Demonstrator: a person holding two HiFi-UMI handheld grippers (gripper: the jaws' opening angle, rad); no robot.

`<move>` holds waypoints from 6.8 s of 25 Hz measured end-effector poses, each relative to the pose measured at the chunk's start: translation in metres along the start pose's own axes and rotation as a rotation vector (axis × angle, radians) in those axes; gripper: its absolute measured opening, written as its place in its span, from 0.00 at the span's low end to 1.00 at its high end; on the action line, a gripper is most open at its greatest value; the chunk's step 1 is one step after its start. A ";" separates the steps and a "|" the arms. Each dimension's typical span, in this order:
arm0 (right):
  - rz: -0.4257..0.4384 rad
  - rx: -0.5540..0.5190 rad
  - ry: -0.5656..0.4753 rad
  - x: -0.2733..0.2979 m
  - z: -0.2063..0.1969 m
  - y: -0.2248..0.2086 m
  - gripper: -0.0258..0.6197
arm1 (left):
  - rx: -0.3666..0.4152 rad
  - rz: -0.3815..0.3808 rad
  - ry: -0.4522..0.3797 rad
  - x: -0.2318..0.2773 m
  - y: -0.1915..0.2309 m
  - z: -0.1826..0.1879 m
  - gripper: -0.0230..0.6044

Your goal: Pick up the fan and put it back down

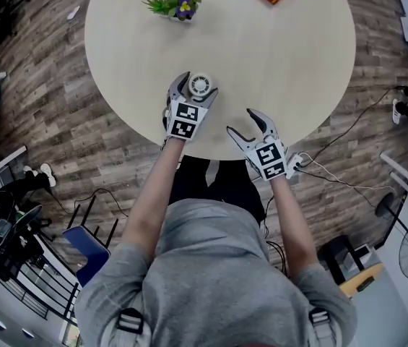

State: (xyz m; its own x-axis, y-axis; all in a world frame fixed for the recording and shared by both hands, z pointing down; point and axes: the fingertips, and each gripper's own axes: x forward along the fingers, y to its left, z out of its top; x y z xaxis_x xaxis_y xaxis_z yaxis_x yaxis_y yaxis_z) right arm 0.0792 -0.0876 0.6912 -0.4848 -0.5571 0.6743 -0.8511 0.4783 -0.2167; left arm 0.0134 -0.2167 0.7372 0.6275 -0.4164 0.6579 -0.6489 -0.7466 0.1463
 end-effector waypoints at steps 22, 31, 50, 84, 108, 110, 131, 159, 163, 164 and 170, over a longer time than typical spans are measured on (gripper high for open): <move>-0.028 0.007 -0.020 -0.014 -0.001 -0.018 0.53 | 0.047 0.012 0.064 -0.002 0.001 -0.003 0.65; -0.038 0.002 -0.070 -0.021 0.026 -0.003 0.53 | 0.051 0.017 0.013 -0.032 0.001 0.018 0.65; -0.127 -0.053 -0.159 -0.059 0.079 0.023 0.53 | 0.104 0.038 -0.082 -0.131 -0.005 0.067 0.65; -0.240 -0.132 -0.242 -0.099 0.130 0.022 0.52 | 0.135 0.110 -0.239 -0.226 0.006 0.119 0.65; -0.189 -0.060 -0.149 -0.073 0.086 -0.001 0.53 | 0.049 0.072 -0.111 -0.169 0.003 0.061 0.65; -0.180 -0.056 -0.140 -0.070 0.081 -0.004 0.53 | 0.032 0.077 -0.096 -0.162 0.005 0.054 0.65; -0.069 -0.048 -0.034 -0.032 0.036 -0.035 0.53 | -0.053 0.066 0.085 -0.087 -0.005 -0.026 0.65; -0.031 -0.034 0.027 -0.034 0.006 -0.064 0.53 | -0.024 0.067 0.121 -0.005 -0.006 -0.022 0.65; -0.033 -0.035 0.015 -0.037 0.009 -0.061 0.53 | -0.032 0.073 0.114 -0.009 -0.004 -0.021 0.65; -0.035 -0.036 0.014 -0.038 0.010 -0.060 0.53 | -0.029 0.072 0.108 -0.011 -0.004 -0.020 0.65; -0.047 -0.043 -0.013 -0.043 0.019 -0.057 0.53 | -0.040 0.047 0.063 -0.025 -0.016 -0.005 0.65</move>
State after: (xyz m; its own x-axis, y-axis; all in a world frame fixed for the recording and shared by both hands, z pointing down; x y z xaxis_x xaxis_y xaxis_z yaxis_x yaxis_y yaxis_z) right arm 0.1447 -0.1037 0.6614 -0.4476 -0.5879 0.6738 -0.8634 0.4803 -0.1544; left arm 0.0057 -0.1920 0.7217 0.5683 -0.4165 0.7096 -0.6947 -0.7050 0.1426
